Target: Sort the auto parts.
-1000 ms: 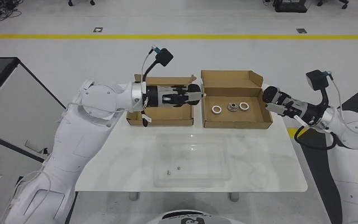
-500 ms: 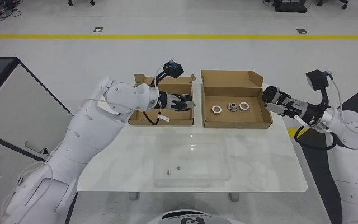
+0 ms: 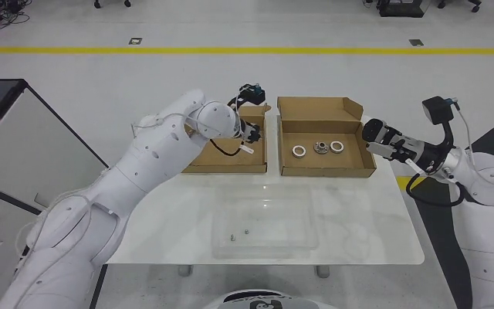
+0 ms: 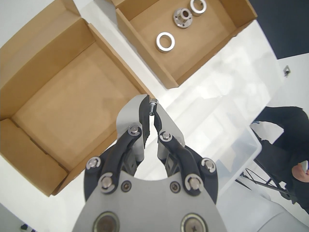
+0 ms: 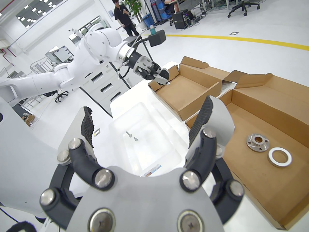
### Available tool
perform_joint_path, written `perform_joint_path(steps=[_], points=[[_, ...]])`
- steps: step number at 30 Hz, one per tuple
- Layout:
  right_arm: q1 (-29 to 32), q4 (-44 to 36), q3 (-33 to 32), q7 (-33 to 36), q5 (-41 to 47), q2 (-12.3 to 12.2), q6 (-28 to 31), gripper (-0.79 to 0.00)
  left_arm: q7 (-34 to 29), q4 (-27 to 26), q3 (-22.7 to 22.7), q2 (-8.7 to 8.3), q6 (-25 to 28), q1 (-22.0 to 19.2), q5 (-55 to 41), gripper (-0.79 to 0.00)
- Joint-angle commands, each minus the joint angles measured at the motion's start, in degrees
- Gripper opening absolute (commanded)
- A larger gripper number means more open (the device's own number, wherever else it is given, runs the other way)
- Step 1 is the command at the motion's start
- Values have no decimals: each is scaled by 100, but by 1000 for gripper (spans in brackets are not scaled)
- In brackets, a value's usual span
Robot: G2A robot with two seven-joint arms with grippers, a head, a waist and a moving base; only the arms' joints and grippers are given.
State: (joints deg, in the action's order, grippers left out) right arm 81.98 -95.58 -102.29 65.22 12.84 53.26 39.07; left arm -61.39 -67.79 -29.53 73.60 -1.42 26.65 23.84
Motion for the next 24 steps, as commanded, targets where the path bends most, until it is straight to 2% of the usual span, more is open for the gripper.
perform_joint_path(steps=[1,6,14,24], points=[[0,0,0,0,0,0,0,0,10,418,272,184,-1,-182,154,-785],[0,0,0,0,0,0,0,0,125,1357,790,644,54,-483,468,-785],[0,0,0,0,0,0,0,0,329,2743,1247,1323,262,-606,665,-785],[0,0,0,0,0,0,0,0,636,3939,1571,2031,461,-531,1024,-785]])
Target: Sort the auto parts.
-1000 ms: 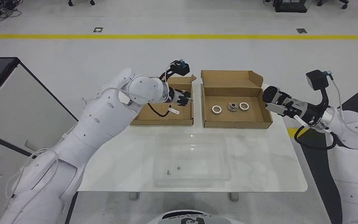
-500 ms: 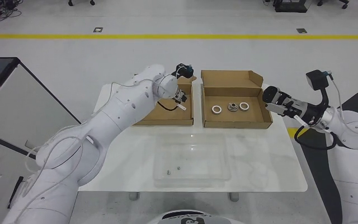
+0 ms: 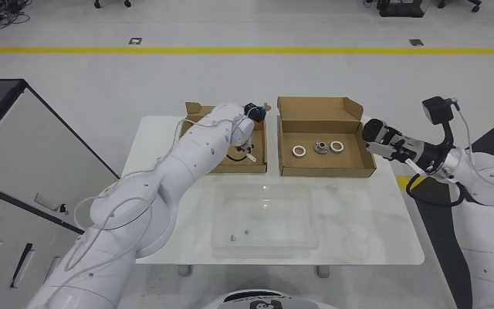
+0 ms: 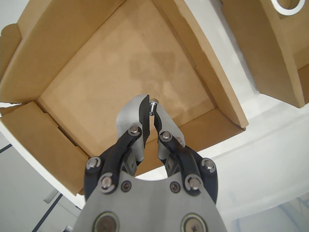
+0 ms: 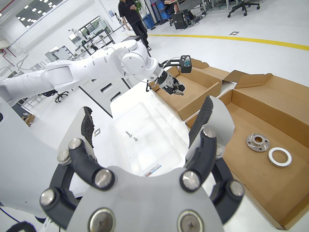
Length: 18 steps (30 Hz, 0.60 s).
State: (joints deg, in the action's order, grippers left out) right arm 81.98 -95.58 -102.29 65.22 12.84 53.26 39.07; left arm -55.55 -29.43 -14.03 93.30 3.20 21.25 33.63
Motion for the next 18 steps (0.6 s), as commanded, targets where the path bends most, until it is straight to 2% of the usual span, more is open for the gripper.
perform_joint_path(steps=[1,10,18], points=[[0,0,0,0,0,0,0,0,68,207,42,121,21,21,80,-785],[0,0,0,0,0,0,0,0,356,942,129,576,172,108,336,-785],[0,0,0,0,0,0,0,0,483,1426,69,840,318,144,357,-782]])
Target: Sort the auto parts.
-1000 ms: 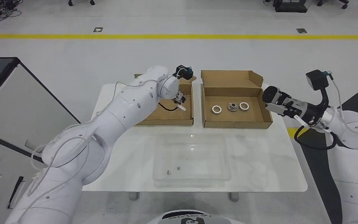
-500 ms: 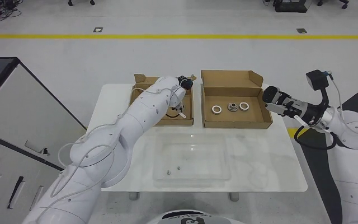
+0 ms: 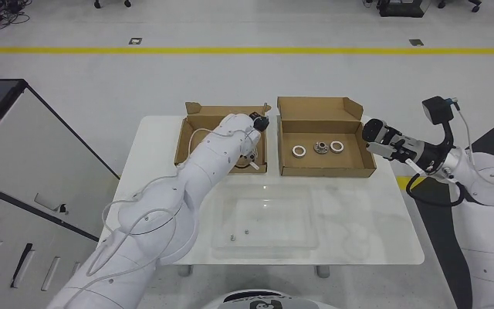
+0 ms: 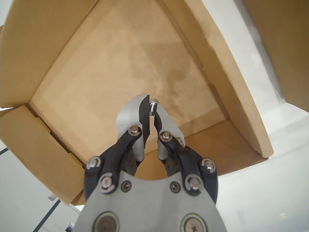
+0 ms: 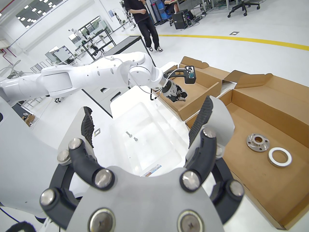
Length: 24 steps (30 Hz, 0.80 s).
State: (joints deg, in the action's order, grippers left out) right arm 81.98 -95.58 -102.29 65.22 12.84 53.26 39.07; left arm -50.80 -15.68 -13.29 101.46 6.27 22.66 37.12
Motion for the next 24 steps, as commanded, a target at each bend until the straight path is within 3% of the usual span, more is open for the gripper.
perform_joint_path(steps=[1,4,6,7,8,24], points=[[0,0,0,0,0,0,0,0,3,100,-14,48,28,5,10,-733],[0,0,0,0,0,0,0,0,19,237,-68,105,60,1,-36,-480],[0,0,0,0,0,0,0,0,36,342,-133,129,82,-19,-121,-222],[0,0,0,0,0,0,0,0,28,381,-160,138,97,-37,-151,-55],[0,0,0,0,0,0,0,0,20,412,-166,145,124,-56,-136,0],[0,0,0,0,0,0,0,0,133,692,-491,76,321,-656,-276,0]])
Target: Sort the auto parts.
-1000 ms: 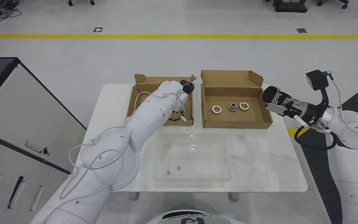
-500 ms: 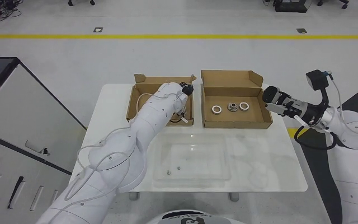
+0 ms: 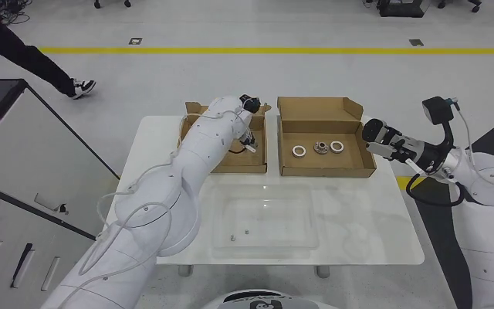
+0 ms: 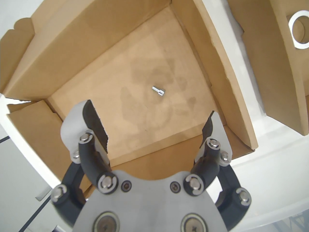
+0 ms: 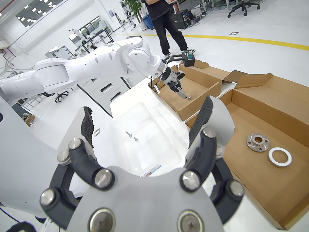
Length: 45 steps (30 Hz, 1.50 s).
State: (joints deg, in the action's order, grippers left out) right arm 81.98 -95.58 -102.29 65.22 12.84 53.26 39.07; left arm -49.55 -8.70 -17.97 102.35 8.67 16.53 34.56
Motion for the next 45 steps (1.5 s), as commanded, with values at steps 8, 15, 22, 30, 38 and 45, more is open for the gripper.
perform_joint_path(steps=[8,15,22,30,38,45], points=[[0,0,0,0,0,0,0,0,-126,-4,-276,-161,998,-338,-323,0],[0,0,0,0,0,0,0,0,-291,-165,-557,-326,1753,-430,-733,0],[0,0,0,0,0,0,0,0,-419,-438,-832,-576,2274,-464,-1049,0],[0,0,0,0,0,0,0,0,-854,-1608,-1186,-1020,2404,-187,-1297,0],[0,0,0,0,0,0,0,0,-1523,-4381,-2137,-1964,1774,884,-1073,0],[0,0,0,0,0,0,0,0,-2548,-7534,-3475,-2768,1235,2633,-499,0]])
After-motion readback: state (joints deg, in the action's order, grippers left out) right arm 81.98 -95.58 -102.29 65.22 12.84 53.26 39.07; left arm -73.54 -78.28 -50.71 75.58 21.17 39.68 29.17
